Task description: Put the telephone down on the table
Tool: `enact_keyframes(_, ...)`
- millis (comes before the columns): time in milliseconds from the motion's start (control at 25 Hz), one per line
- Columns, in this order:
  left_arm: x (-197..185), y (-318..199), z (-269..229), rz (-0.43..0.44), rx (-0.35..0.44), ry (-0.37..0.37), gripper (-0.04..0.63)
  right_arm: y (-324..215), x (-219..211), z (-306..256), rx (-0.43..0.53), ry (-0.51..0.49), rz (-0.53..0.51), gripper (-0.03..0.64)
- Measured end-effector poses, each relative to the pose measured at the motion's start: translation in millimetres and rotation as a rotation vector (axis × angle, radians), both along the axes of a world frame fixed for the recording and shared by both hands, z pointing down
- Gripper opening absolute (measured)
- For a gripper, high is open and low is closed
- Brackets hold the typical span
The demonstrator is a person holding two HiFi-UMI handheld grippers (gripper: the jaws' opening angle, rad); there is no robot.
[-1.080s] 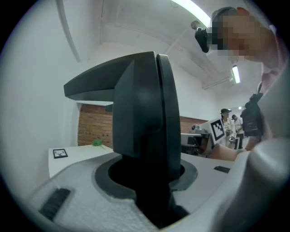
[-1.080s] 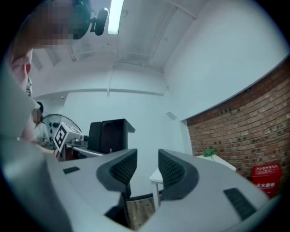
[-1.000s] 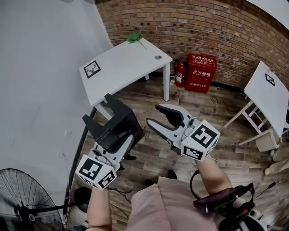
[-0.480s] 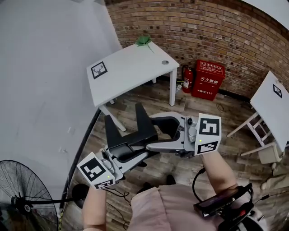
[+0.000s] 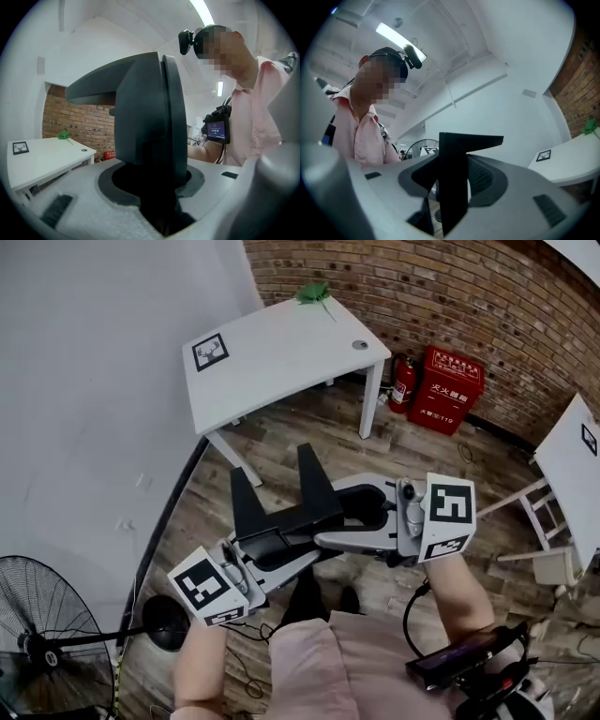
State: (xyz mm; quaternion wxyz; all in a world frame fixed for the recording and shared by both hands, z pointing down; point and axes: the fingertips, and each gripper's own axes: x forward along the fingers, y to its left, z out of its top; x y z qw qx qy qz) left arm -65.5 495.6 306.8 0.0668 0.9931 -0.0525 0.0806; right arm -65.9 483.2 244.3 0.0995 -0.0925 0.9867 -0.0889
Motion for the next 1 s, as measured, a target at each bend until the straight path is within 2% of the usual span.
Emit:
enact_keyframes(240, -14, -60, 30, 0.015, -0.057, 0.006, 0.163, -63, -16, 30, -0.065, 0.031, 0.023, 0.178)
enact_keyframes(600, -29, -178, 31, 0.067, -0.1, 0.008, 0.164, -184, -29, 32, -0.093, 0.012, 0.096, 0.178)
enact_keyframes(1000, -31, -262, 18, 0.121, -0.077, 0.011, 0.164, -266, -30, 17, -0.058, 0.003, 0.166, 0.178)
